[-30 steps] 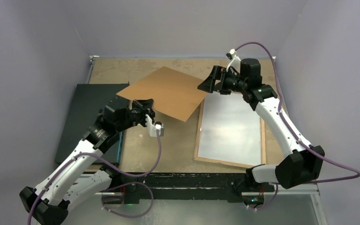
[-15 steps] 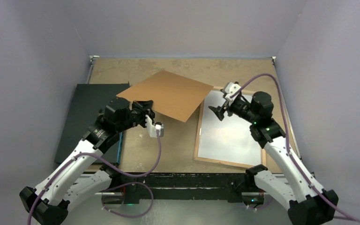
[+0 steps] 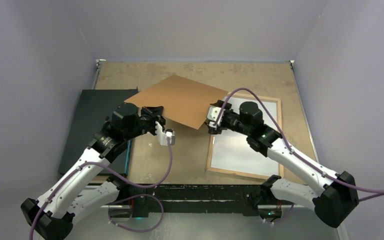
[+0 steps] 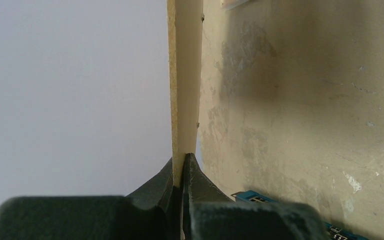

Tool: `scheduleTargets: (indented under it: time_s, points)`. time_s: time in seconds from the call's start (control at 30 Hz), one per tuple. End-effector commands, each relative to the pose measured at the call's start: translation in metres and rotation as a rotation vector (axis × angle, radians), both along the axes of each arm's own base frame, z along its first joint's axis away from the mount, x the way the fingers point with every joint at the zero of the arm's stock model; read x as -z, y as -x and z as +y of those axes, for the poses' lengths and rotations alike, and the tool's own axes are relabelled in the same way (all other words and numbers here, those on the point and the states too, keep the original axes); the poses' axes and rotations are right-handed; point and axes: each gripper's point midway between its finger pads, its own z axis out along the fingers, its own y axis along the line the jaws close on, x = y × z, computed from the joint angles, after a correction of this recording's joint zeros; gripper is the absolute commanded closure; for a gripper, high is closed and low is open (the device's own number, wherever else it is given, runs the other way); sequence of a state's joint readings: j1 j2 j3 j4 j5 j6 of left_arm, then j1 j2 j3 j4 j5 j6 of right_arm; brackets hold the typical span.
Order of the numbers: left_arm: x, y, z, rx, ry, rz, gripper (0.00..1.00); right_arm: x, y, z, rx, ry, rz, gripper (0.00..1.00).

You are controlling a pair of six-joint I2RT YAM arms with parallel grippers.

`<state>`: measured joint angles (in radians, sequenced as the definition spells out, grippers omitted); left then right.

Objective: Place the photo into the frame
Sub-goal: Turn over the photo frame item on the photo frame.

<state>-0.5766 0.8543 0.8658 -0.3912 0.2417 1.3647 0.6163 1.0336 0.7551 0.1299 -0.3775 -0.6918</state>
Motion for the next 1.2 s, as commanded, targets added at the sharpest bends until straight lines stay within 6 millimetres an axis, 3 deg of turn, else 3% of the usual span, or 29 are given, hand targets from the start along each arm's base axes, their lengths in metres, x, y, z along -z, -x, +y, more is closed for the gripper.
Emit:
scheduleTargets:
  time_s: [0.0,0.07,0.2,0.47,0.53,0.67,0.77,0.9,1.0,1.07,1.17]
  points:
    - [-0.069,-0.002,-0.004,0.014,0.107,-0.166,1.00,-0.038,-0.027,0.009,0.060,0.005,-0.215,0.27]
    - [-0.071,-0.001,-0.004,0.017,0.110,-0.169,1.00,-0.038,-0.033,0.010,0.086,0.008,-0.257,0.32]
    - [-0.074,0.002,-0.002,0.018,0.110,-0.180,1.00,-0.046,-0.047,0.008,0.151,-0.007,-0.349,0.59]
    - [-0.086,0.002,-0.001,0.007,0.158,-0.223,1.00,-0.070,-0.037,0.021,0.118,-0.064,-0.377,1.00]
    - [-0.097,-0.001,0.000,-0.018,0.215,-0.250,0.93,-0.085,-0.030,0.025,0.099,-0.127,-0.356,1.00]
    - [-0.141,-0.008,0.009,-0.089,0.407,-0.367,0.37,-0.113,-0.022,0.033,0.089,-0.295,-0.261,1.00]
    - [-0.166,-0.009,0.018,-0.138,0.524,-0.405,0.27,-0.128,-0.027,0.036,0.130,-0.410,-0.157,1.00]
    - [-0.191,-0.010,0.026,-0.188,0.646,-0.360,0.24,-0.135,-0.036,0.042,0.192,-0.525,0.014,1.00]
    - [-0.196,-0.010,0.029,-0.218,0.712,-0.292,0.21,-0.139,-0.046,0.044,0.274,-0.597,0.163,1.00]
    - [-0.198,-0.009,0.034,-0.244,0.757,-0.258,0.14,-0.138,-0.054,0.044,0.323,-0.606,0.226,1.00]
    - [-0.190,-0.009,0.033,-0.263,0.799,-0.162,0.11,-0.140,-0.066,0.037,0.391,-0.627,0.321,1.00]
